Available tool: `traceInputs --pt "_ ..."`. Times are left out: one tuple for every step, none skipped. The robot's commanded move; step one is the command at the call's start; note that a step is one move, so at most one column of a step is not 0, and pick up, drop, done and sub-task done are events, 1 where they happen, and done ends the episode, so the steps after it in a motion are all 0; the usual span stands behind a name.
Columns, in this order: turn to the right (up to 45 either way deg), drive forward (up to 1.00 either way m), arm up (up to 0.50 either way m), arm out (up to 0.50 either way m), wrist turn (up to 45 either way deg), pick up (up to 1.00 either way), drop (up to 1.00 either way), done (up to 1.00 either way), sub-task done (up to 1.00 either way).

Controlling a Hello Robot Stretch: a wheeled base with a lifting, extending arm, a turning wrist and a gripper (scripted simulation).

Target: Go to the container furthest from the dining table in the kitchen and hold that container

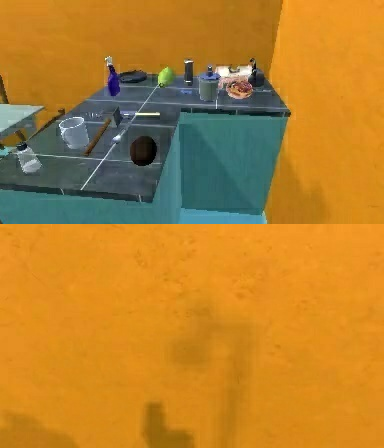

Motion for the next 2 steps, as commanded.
traceInputs --pt "-45.0 0.0 0.0 0.0 0.0 0.0 0.0 0.0 0.0" --pt "-36.0 0.0 0.0 0.0 0.0 0.0 0.0 0.0 0.0"
